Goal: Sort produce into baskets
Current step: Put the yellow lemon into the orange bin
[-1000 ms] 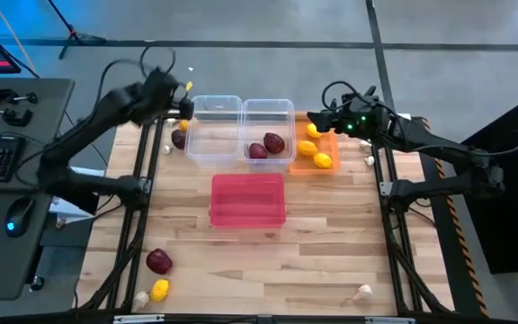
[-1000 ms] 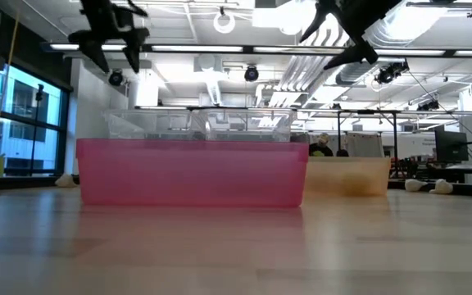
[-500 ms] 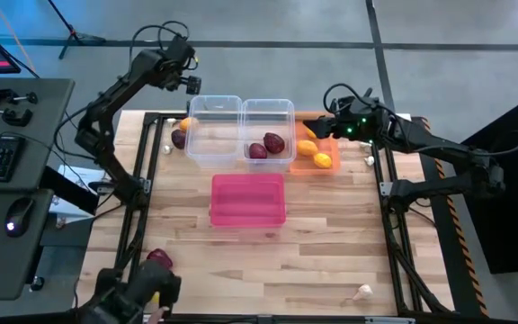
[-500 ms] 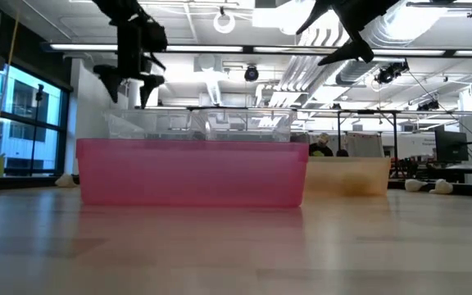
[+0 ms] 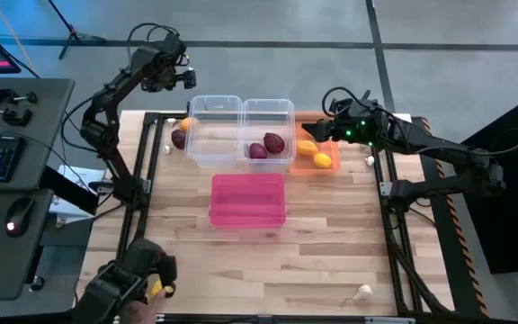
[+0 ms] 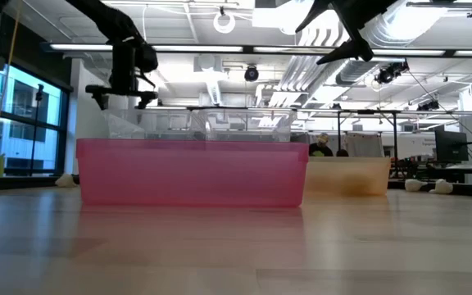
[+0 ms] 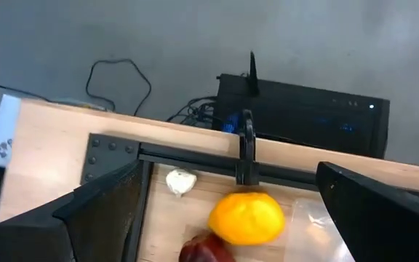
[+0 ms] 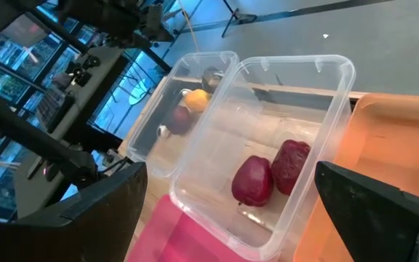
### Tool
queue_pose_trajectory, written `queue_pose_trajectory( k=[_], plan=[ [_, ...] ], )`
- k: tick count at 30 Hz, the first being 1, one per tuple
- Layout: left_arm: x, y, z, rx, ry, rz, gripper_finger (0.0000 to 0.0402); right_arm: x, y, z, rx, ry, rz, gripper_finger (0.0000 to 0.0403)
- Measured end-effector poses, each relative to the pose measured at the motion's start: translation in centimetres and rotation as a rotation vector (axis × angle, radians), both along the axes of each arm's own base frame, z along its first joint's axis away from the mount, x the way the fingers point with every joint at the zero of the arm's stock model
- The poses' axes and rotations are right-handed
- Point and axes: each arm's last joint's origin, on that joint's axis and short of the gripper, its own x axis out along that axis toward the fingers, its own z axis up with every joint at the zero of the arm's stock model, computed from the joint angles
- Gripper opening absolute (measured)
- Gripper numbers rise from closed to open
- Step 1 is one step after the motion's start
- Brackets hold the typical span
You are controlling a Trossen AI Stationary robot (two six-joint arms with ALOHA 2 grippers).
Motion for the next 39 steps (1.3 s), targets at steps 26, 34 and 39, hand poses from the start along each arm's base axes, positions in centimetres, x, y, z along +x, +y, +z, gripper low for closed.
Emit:
queue_pose_trajectory(
  k=[26, 34, 39],
  plan=[
    [3.2, -0.2, -4.4, -0.268, -0.08, -0.052, 0.0395, 0.3, 0.9, 0.0, -0.029, 0.012, 0.003, 0.0385],
    [4.0, -0.7, -4.4, -0.293, -0.097, -0.101, 0.0395, 0.3, 0.9, 0.0, -0.03, 0.012, 0.003, 0.0385],
    [1.9, 0.7, -4.3, -0.272, -0.139, -0.037, 0.0395, 0.3, 0.8, 0.0, -0.035, 0.013, -0.012, 0.0385]
  ],
)
